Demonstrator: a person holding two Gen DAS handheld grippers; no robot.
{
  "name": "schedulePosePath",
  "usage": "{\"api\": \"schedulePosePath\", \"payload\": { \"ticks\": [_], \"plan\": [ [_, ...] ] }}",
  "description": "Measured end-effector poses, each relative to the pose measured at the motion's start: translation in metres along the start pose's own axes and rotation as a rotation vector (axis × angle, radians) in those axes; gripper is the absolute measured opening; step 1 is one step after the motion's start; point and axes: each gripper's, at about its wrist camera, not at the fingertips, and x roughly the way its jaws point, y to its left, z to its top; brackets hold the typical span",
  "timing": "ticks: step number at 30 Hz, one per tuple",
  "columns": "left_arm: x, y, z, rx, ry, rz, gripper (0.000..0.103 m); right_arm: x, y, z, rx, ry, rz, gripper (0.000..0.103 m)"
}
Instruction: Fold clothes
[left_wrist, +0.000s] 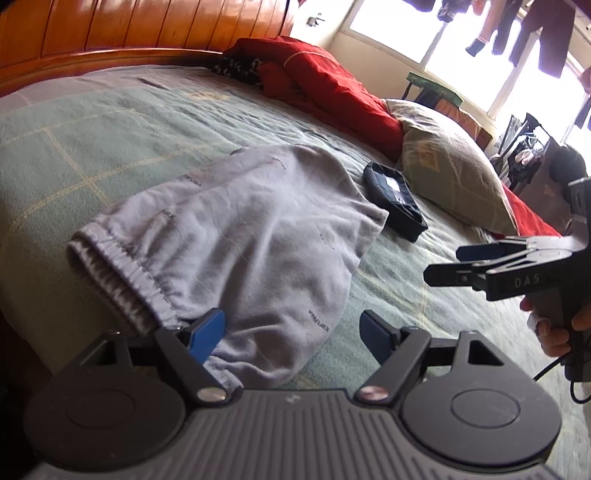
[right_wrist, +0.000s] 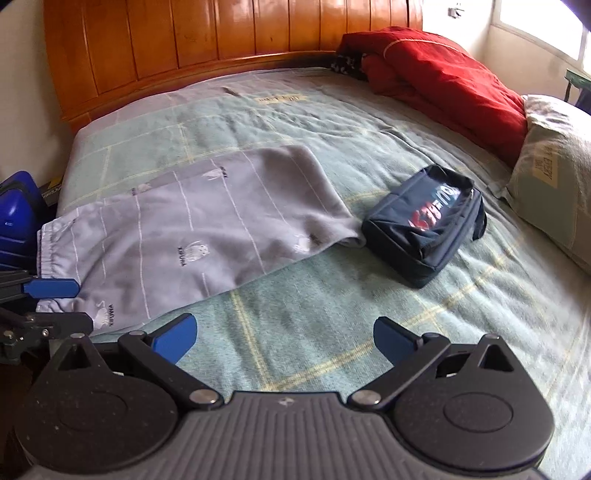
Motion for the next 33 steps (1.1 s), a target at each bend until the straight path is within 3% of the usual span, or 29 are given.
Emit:
{"api": "schedulePosePath", "payload": {
  "ticks": [11,17,21,26,29,33],
  "plan": [
    [-0.018,-0.007,0.001,0.031,-0.052,-0.007,0.080,0.000,0.012,-0.001,-0.052,0.003,-0.008,0.103],
    [-0.009,-0.002,-0.005,0.013,0.009,-0.015,0.080,0.000,0.016,-0.002,-0.055,0.002,0.008,0.103],
    [-0.028,-0.006,-0.002,0.038,-0.028,-0.031,0.080,-0.004,0.020,-0.001,-0.082,-0.040,0.030,0.103],
    [-0.057,0.007,0.017,0.028,-0.116,0.012,0.082,-0.004,0.032,0.016,-0.104,-0.161,0.158,0.103],
    [-0.060,0.025,0.036,-0.019,-0.141,0.028,0.082,0.007,0.048,0.027,-0.132,-0.219,0.291,0.103],
    [-0.049,0.049,0.064,-0.085,-0.147,0.022,0.082,0.044,0.057,0.032,-0.084,-0.159,0.444,0.103]
  ]
}}
